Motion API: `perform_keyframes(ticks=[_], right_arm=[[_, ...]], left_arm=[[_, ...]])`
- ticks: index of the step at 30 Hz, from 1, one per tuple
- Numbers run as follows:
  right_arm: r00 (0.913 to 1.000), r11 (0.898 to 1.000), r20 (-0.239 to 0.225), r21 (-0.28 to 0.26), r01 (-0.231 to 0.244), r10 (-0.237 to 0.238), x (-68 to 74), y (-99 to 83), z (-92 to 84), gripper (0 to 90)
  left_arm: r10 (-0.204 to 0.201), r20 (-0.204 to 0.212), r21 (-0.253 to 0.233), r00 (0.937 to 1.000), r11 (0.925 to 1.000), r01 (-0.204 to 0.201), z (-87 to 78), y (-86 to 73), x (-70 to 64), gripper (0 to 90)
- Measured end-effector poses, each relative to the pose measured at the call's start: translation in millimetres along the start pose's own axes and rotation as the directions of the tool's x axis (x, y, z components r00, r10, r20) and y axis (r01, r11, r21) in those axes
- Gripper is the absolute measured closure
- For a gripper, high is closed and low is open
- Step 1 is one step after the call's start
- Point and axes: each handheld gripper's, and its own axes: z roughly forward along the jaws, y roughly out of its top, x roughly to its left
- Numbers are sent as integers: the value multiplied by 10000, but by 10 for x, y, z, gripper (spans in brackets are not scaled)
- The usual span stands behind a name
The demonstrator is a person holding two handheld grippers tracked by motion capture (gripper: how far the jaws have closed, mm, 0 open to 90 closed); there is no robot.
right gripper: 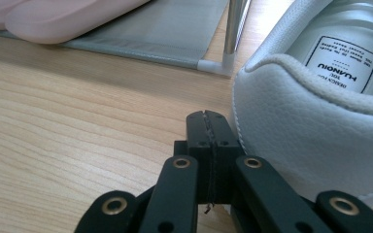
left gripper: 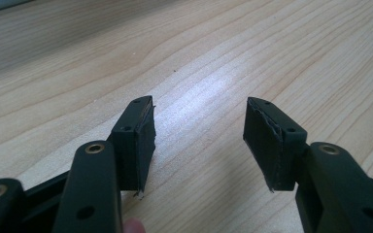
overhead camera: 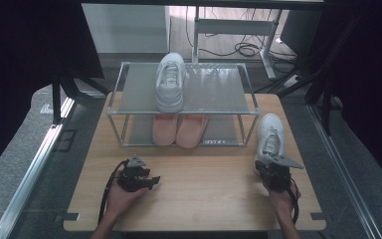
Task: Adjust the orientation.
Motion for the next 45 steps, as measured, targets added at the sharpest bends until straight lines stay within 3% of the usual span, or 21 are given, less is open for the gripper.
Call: perform_keyframes(ticks=[36, 45], right_arm=[[9940, 9964, 707, -227, -820, 834, -417, -153, -254, 896], [9947, 9944, 411, -522, -921, 943, -422, -134, -278, 864]], left_arm=[[-19, 1, -65, 10000, 10000, 19, -12, 14, 10, 458], [-26, 20, -56, 10000, 10000, 26, -6, 15, 1, 459]])
